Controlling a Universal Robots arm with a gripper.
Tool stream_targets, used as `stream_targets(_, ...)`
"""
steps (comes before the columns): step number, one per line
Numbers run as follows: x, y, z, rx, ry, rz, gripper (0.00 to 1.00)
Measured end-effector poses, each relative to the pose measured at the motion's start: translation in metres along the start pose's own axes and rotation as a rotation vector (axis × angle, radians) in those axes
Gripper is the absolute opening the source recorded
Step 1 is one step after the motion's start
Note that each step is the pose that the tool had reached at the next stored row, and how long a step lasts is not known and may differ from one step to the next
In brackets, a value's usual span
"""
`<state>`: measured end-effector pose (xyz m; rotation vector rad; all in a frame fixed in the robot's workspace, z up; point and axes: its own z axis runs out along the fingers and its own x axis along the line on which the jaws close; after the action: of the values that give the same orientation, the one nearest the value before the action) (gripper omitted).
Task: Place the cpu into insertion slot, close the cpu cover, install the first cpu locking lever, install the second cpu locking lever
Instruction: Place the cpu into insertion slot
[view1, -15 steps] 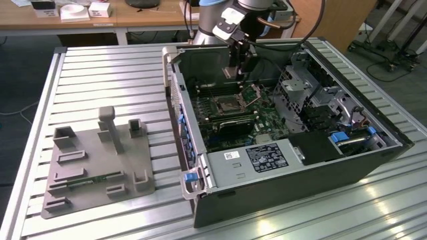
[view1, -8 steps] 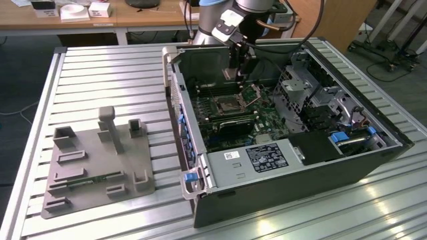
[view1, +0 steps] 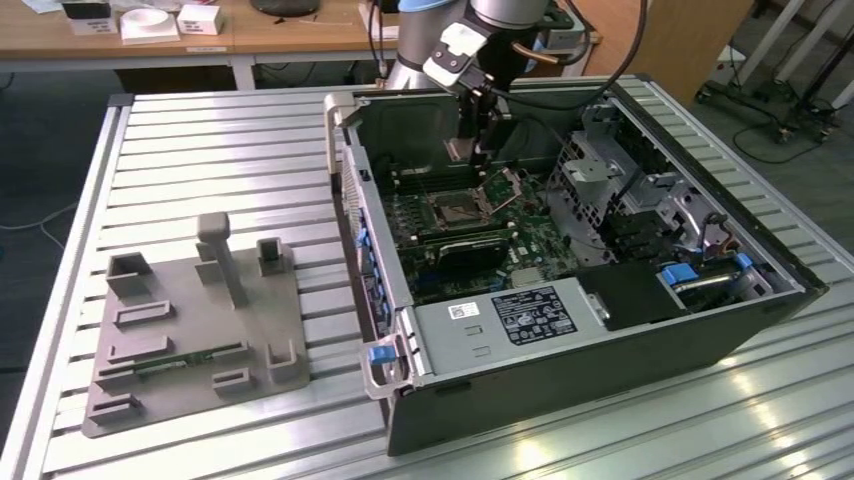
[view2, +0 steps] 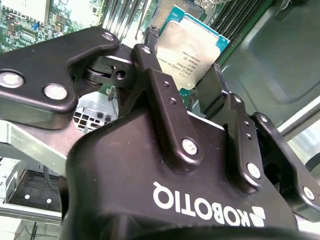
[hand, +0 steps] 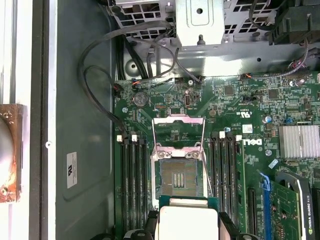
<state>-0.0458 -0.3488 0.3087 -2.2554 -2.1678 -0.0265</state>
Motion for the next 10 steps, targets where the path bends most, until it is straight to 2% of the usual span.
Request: stream_targets(10, 0.0001, 0.0027, 0.0026, 0.0000, 0.0000, 0.000, 0.54)
